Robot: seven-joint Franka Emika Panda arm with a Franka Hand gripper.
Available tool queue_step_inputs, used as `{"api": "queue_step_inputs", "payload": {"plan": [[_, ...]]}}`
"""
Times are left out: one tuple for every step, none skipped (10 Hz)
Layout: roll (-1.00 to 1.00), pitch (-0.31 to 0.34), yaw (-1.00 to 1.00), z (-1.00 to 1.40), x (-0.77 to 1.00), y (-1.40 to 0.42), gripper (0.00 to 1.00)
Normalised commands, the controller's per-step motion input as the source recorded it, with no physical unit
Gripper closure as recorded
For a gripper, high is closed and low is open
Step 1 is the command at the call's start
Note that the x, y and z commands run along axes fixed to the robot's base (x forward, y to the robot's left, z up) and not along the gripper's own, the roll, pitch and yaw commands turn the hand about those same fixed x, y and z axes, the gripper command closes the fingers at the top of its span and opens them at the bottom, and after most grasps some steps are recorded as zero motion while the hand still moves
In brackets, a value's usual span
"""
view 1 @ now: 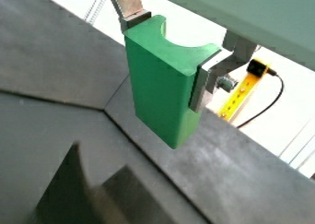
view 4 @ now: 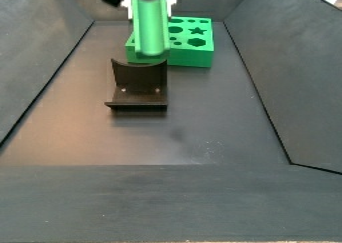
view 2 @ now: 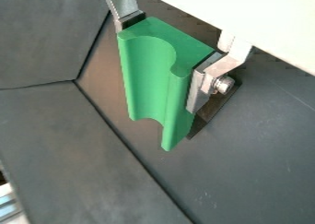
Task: Pick up the arch object. Move up. Place the arch object on the fixture. Regrasp the arch object. Move to above the board. Insert the arch object.
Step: Move to above the board.
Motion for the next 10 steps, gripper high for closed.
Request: {"api": "queue_step_inputs", "payload": {"plan": [[-0.03, 0.039, 0.02, 1.00, -0.13, -0.03, 1.00], [-0.04, 0.040, 0.02, 1.00, -0.12, -0.03, 1.00], [-0.04, 0.041, 0.02, 1.00, -0.11, -0.03, 1.00], [-0.04, 0.039, 0.02, 0.86, -0.09, -0.02, 1.00], [-0.05, 0.036, 0.02, 0.68, -0.06, -0.01, 1.00], [-0.05, 0.038, 0.02, 0.44, -0.04, -0.01, 1.00], [-0.05, 0.047, 0.02, 0.27, -0.03, -0.01, 1.00], [-1.00, -0.037, -0.12, 0.32, -0.35, -1.00, 1.00], [-1.00, -0.039, -0.12, 0.31, -0.35, -1.00, 1.00], [-1.00, -0.044, -0.12, 0.34, -0.37, -1.00, 1.00]]}}
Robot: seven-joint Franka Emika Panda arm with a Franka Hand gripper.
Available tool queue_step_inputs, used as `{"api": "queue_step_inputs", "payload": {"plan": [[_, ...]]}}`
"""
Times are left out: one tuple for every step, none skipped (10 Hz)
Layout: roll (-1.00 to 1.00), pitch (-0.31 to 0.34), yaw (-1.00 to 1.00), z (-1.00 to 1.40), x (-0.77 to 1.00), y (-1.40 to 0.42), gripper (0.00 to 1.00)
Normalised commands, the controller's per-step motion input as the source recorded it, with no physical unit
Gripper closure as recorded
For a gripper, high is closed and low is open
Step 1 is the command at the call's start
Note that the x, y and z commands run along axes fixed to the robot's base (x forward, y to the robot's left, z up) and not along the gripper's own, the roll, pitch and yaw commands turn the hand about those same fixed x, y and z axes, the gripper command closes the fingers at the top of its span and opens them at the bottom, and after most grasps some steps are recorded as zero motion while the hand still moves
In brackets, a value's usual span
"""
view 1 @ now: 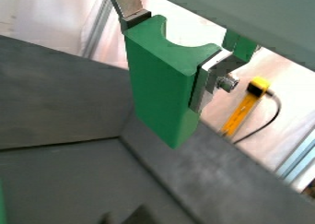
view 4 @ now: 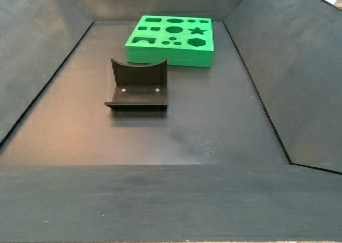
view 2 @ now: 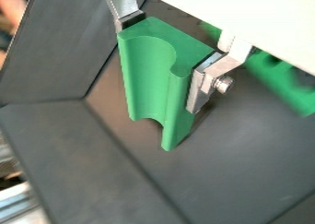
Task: Pick up the arch object. Move up. Place the arch object on the fixture. Regrasp the arch object. Move to above the board. Insert the arch object.
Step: Move to above the board.
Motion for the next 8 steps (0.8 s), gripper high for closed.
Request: {"api": "queue_step_inputs", "payload": {"plan": [[-1.00, -0.041, -0.13, 0.32, -0.38, -1.00, 1.00], [-1.00, -0.030, -0.13, 0.32, -0.38, -1.00, 1.00], [-1.00, -0.021, -0.13, 0.33, -0.38, -1.00, 1.00], [-1.00, -0.015, -0.13, 0.33, -0.40, -1.00, 1.00], [-1.00, -0.014, -0.13, 0.33, -0.41, -1.00, 1.00], [-1.00, -0.012, -0.13, 0.30, -0.39, -0.88, 1.00], [-1.00, -0.008, -0.12, 0.19, -0.27, -0.54, 1.00], [-0.94, -0.002, -0.10, 0.06, -0.13, -0.20, 1.00]]}}
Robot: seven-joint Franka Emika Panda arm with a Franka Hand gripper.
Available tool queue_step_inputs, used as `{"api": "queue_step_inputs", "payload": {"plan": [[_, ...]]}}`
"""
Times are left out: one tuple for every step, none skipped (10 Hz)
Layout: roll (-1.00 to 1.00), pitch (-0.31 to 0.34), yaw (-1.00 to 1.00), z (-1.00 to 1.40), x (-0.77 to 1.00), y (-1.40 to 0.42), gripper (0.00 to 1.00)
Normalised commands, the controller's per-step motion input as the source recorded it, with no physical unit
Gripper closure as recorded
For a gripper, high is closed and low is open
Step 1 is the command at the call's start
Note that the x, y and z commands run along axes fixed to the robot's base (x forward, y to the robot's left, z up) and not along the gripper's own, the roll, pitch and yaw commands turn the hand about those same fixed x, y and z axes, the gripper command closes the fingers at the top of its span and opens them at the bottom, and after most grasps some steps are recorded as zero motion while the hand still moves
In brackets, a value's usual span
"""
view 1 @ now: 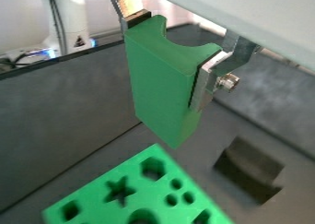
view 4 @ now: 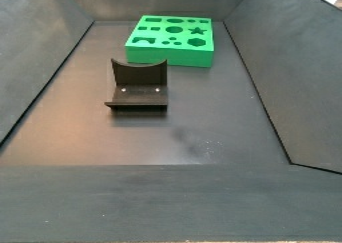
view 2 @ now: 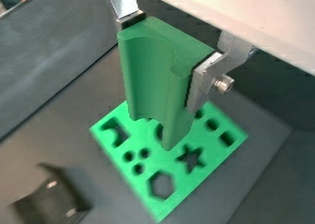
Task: Pick up the arch object. Move up. Place the arch object on the fixture. Regrasp the arch object. Move to above the board. Insert the arch object.
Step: Move to above the board, then insert the arch object.
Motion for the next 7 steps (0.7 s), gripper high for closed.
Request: {"api": "queue_step_inputs", "payload": {"plan": [[-0.66, -0.003, -0.06, 0.04, -0.08, -0.08, 1.00], [-0.45, -0.013, -0.04, 0.03, -0.07, -0.05, 1.00], [-0.34, -0.022, -0.03, 0.01, -0.06, -0.04, 1.00], [-0.20, -0.019, -0.02, 0.01, -0.03, -0.01, 1.00], [0.02, 0.051, 0.00, -0.40, 1.00, 0.14, 1.00], [0.03, 0.043, 0.00, -0.40, 1.00, 0.13, 1.00], [0.02, 0.034, 0.00, -0.42, 1.00, 0.13, 1.00]]}}
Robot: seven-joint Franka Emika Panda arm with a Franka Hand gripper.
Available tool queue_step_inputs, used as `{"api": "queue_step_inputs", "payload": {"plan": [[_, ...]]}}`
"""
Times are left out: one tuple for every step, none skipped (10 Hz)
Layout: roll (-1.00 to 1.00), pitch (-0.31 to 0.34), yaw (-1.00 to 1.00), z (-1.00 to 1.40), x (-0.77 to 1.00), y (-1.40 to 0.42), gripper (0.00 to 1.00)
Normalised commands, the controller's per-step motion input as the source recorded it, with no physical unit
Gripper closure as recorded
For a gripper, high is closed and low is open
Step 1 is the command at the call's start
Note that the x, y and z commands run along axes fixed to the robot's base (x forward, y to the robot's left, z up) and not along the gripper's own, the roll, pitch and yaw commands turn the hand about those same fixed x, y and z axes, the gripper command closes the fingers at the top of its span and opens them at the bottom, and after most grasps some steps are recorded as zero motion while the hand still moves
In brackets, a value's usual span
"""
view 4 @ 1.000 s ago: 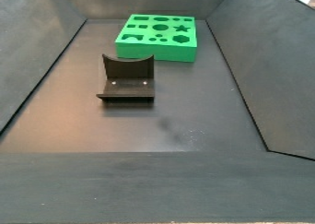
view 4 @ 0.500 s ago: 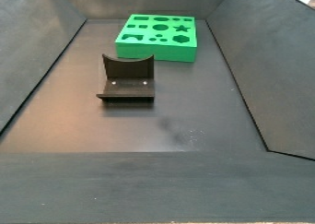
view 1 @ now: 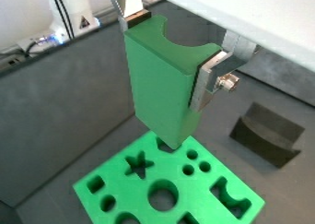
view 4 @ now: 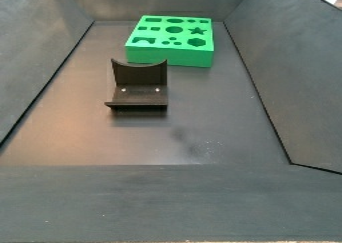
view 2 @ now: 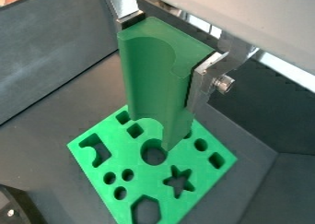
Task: Pick up the arch object. Move up. Place the arch object on the fixture. Regrasp the arch object. Move to above the board. Insert the arch object.
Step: Insert the arch object.
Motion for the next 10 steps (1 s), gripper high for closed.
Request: {"api": "queue_step_inputs", "payload": {"plan": [[0.02, 0.030, 0.00, -0.43, 1.00, 0.11, 1.00], [0.02, 0.031, 0.00, -0.46, 1.00, 0.13, 1.00], [0.00, 0.011, 0.00, -0.52, 1.00, 0.17, 1.00], [0.00, 0.019, 0.00, -0.55, 1.00, 0.17, 1.00], [0.00, 0.000, 0.00, -0.57, 1.00, 0.17, 1.00], [0.00, 0.000, 0.00, -0.59, 1.00, 0.18, 1.00], [0.00, 0.000, 0.00, -0.59, 1.00, 0.19, 1.00], [0.02, 0.000, -0.02, -0.62, 1.00, 0.17, 1.00], [0.05, 0.004, -0.08, -0.61, 1.00, 0.15, 1.00], [0.00, 0.000, -0.37, -0.55, 0.88, 0.30, 1.00]]}}
